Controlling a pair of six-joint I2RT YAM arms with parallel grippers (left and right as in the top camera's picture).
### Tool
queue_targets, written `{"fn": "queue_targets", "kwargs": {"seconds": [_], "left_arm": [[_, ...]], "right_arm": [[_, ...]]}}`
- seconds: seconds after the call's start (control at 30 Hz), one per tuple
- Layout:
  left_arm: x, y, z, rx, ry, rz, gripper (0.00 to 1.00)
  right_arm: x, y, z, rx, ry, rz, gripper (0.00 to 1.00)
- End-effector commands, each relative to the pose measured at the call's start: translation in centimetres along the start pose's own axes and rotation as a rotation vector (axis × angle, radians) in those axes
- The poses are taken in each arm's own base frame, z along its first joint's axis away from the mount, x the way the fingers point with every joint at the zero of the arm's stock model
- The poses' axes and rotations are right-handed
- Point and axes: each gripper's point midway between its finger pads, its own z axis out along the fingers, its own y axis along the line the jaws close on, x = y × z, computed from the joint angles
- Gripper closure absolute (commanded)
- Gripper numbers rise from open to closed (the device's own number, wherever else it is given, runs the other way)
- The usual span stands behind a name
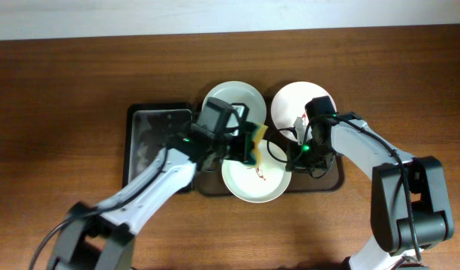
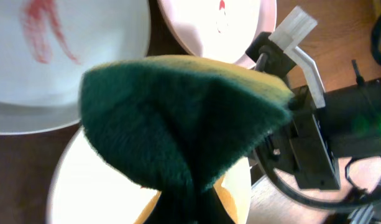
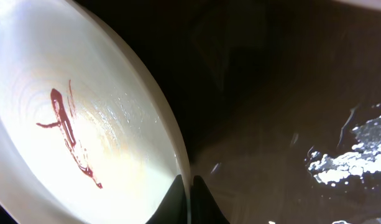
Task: Clean dirty plates on tray and stack at the side
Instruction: 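Scrub the front white plate with the sponge while the right gripper holds it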
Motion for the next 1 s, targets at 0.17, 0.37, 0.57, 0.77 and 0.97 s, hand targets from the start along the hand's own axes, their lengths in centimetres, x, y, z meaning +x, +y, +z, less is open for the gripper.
{"fn": "queue_targets", "kwargs": {"seconds": [0.17, 0.37, 0.57, 0.77, 0.97], "left_arm": [[4.8, -1.5, 6.1, 0.021, 0.16, -0.258, 1.0], [6.6, 4.1, 7.6, -0.228, 0.156, -0.283, 1.0], [3.3, 4.7, 2.1, -0.347, 0.035, -0.151, 1.0], [2.2, 1.2, 1.7, -0.203, 0.007, -0.128, 1.0], [6.3, 4.5, 6.6, -0.312, 0.132, -0.13, 1.0]], "right_arm": [[-0.2, -0.1, 0.1, 0.009, -0.003, -0.003, 0.96], [-0.1, -0.1, 0.1, 0.01, 0.0, -0.002, 0.96], [0.0, -0.1, 0.1, 0.011, 0.005, 0.0, 0.96], [0.0, -0.1, 0.1, 0.011, 0.007, 0.001, 0.96], [0.1, -0.1, 0.1, 0.011, 0.007, 0.001, 0.96]]}}
